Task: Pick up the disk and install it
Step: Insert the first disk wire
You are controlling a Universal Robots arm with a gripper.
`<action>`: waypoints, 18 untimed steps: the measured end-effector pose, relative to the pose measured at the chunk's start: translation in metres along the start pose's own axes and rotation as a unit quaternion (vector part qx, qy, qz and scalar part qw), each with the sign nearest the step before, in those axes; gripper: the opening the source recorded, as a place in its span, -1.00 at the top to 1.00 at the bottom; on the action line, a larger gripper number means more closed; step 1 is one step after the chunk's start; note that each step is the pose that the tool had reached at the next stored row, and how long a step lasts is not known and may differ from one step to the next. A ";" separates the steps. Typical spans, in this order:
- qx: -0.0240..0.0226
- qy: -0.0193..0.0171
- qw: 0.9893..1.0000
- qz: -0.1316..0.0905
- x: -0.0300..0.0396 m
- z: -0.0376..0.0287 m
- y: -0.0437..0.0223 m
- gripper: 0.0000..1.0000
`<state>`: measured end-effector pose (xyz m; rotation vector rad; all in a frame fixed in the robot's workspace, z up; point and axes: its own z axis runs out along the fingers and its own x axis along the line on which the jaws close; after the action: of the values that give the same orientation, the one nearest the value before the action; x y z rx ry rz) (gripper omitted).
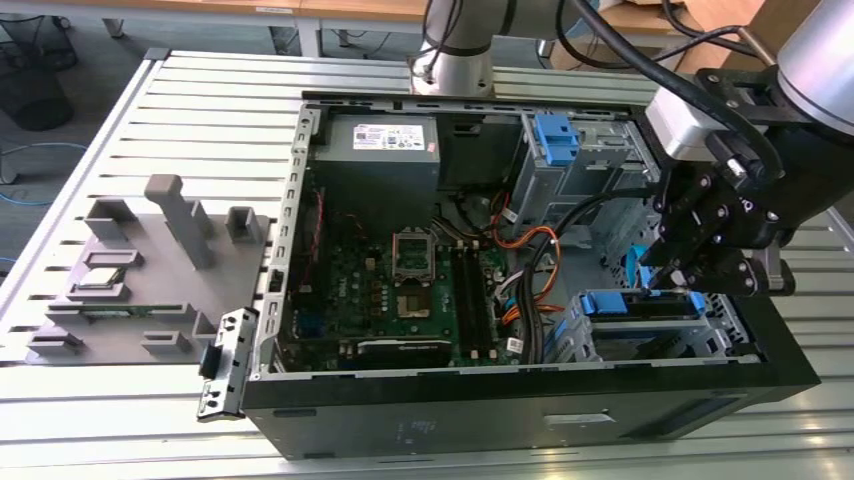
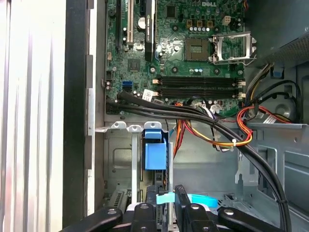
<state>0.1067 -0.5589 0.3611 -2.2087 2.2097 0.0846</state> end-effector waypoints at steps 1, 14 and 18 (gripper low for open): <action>0.000 0.000 1.000 0.000 -0.0001 0.0000 -0.0013 0.40; 0.000 0.000 1.000 0.000 -0.0001 -0.0022 -0.0040 0.40; 0.000 0.000 1.000 0.000 -0.0002 -0.0023 -0.0041 0.40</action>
<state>0.1109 -0.5589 0.3633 -2.2086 2.2096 0.0848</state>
